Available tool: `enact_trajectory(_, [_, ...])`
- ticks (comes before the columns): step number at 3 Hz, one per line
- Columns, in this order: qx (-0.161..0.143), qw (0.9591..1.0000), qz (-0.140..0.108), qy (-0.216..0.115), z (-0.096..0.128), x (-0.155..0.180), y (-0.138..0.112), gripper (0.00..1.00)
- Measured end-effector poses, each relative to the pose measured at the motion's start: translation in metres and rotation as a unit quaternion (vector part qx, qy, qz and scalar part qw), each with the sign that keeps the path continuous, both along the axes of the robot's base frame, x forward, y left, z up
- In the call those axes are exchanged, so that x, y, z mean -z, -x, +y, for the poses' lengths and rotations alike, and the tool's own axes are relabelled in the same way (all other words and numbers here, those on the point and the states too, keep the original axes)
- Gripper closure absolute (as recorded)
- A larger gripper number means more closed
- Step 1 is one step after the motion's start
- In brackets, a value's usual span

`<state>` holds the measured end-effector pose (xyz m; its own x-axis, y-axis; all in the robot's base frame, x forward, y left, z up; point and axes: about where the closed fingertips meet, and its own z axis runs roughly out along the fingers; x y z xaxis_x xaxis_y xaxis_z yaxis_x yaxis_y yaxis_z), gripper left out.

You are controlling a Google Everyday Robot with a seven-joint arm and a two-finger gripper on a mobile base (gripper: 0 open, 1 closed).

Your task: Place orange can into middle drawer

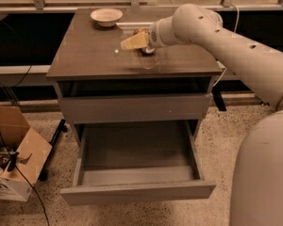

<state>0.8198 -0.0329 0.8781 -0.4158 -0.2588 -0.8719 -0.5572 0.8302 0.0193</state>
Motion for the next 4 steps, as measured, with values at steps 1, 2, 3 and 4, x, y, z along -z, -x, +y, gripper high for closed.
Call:
enact_trajectory(1, [0.007,0.9999,-0.014,-0.005,0.009,0.012,-0.024,0.00])
enact_trajectory(2, [0.018,0.9998,-0.006,-0.010,0.010,0.030,-0.040,0.00])
enact_trajectory(3, [0.037,0.9992,0.004,-0.013,0.000,0.045,-0.049,0.15])
enact_trajectory(4, [0.053,0.9985,0.001,-0.012,-0.009,0.043,-0.050,0.39])
